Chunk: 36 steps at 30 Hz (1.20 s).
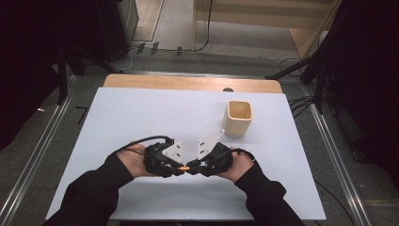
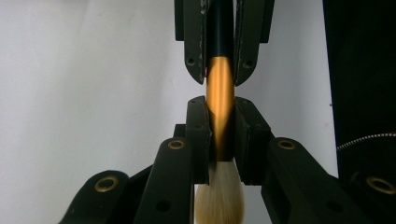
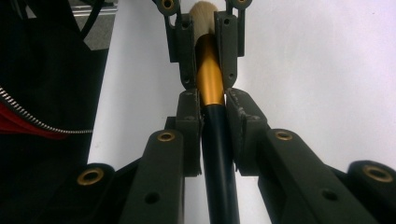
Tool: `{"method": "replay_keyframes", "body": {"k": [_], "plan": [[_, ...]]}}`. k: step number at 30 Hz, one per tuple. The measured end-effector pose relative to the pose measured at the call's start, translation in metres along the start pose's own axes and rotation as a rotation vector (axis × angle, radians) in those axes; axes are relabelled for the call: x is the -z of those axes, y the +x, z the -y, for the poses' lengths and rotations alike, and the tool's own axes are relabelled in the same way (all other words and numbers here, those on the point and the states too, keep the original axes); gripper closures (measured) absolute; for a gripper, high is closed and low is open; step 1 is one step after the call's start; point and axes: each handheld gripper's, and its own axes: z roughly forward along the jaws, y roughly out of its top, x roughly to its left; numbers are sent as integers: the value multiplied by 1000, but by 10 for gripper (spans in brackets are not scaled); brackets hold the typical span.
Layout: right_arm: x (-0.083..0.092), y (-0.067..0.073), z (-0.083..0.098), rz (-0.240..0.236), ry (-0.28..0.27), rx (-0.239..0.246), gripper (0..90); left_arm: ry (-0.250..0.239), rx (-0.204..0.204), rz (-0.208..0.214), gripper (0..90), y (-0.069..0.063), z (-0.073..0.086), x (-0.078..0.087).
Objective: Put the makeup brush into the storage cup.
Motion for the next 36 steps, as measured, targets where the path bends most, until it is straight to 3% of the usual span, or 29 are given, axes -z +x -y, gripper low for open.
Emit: {"method": "replay_keyframes", "body": {"k": [13,18,24,28,30,35,36], "plan": [[0,0,-1,-27,2,3,779,-9,-20,8,782,-1,1,2],[-1,0,-2,-35,13,-17,787,-11,-21,11,782,-1,2,3],[1,1,-4,-30,25,-15,791,-22,-3,31,770,0,2,5],[3,-1,-2,-28,11,-28,790,-18,6,21,617,-1,2,3],[4,-1,-2,-27,7,-35,790,-20,9,17,592,0,2,3],[15,-4,4,-3,-21,-44,790,-130,60,2,436,8,11,14],[16,-4,6,-3,-30,-49,790,-130,60,2,405,8,11,14]]}}
